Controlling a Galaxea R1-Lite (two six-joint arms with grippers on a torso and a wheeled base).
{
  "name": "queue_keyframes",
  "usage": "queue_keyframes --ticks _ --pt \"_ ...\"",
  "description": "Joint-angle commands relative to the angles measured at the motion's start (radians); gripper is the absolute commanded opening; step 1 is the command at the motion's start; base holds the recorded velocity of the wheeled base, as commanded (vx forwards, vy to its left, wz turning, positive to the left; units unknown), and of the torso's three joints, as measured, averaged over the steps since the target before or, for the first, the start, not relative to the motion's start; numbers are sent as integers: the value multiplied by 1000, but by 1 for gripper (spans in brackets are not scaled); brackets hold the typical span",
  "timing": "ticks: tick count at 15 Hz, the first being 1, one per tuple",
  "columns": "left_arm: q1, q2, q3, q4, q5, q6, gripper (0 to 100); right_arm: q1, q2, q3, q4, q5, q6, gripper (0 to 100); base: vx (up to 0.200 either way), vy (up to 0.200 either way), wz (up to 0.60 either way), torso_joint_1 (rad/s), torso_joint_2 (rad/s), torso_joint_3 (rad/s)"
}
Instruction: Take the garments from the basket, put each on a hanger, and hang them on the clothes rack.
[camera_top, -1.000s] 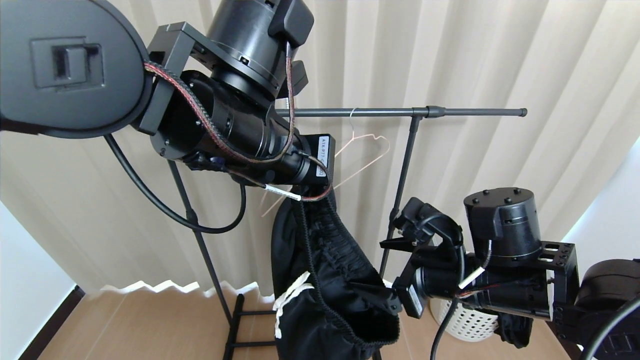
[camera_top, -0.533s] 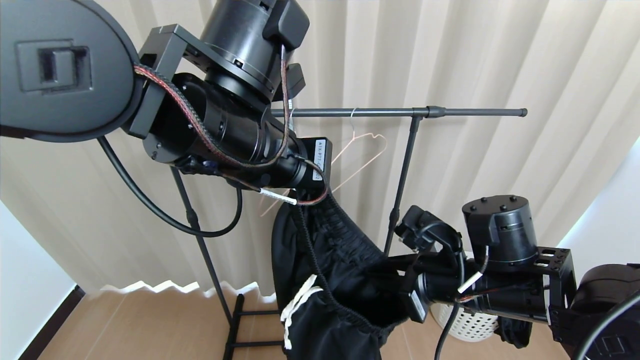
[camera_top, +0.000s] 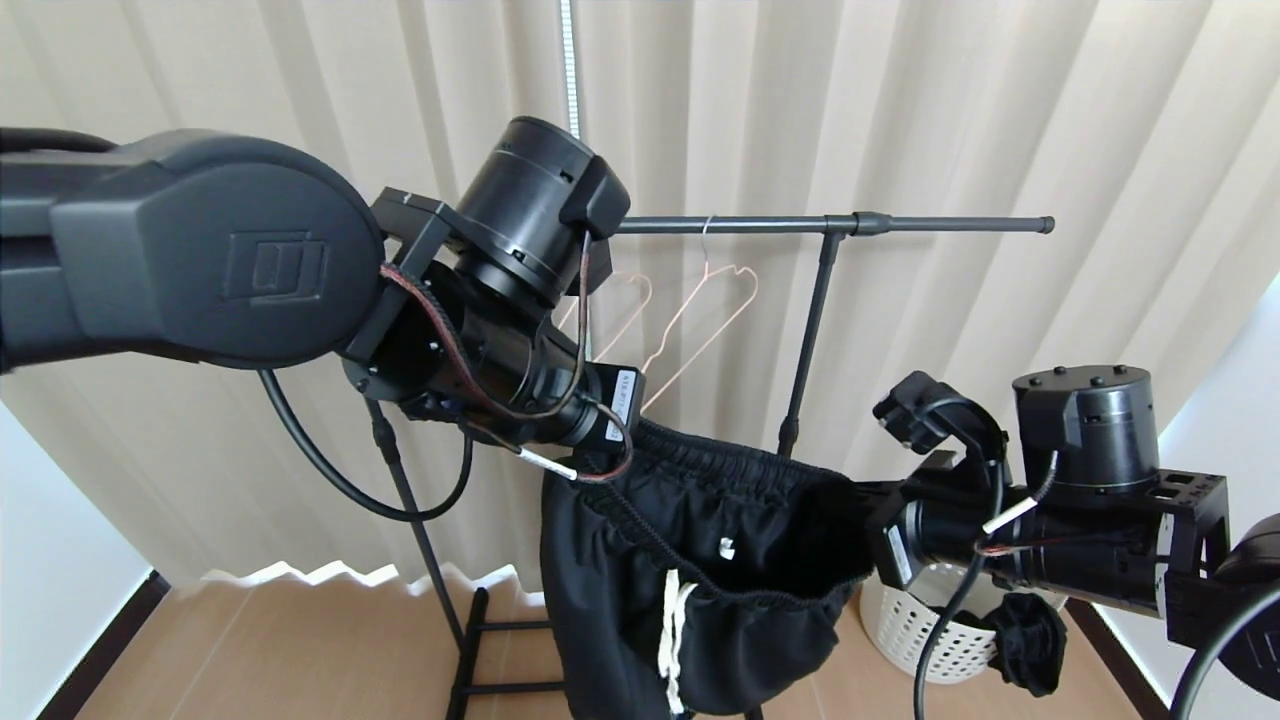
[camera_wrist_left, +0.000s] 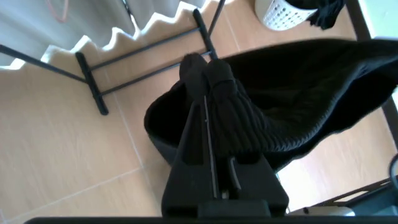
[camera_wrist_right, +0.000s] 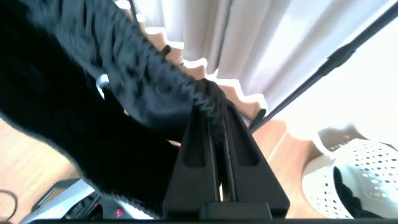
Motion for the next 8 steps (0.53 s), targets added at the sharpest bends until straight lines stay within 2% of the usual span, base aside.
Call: queue_keyframes --ticks 1,2,3,5,8 --pt "3 17 14 1 -1 0 0 -3 -6 -5 -1 -3 0 0 0 0 0 0 0 0" --pt "3 23 46 1 -1 11 0 -3 -6 -17 -1 -26 3 0 0 0 0 0 0 0" --pt "3 23 63 -4 -1 17 100 -4 -8 -22 -1 -37 11 0 0 0 0 0 0 0" --pt "3 10 118 -38 -1 43 100 -12 -6 -44 -1 -48 55 0 0 0 0 0 0 0" --pt "3 -23 158 -38 -22 58 100 -38 -3 -56 0 -49 55 0 0 0 0 0 0 0"
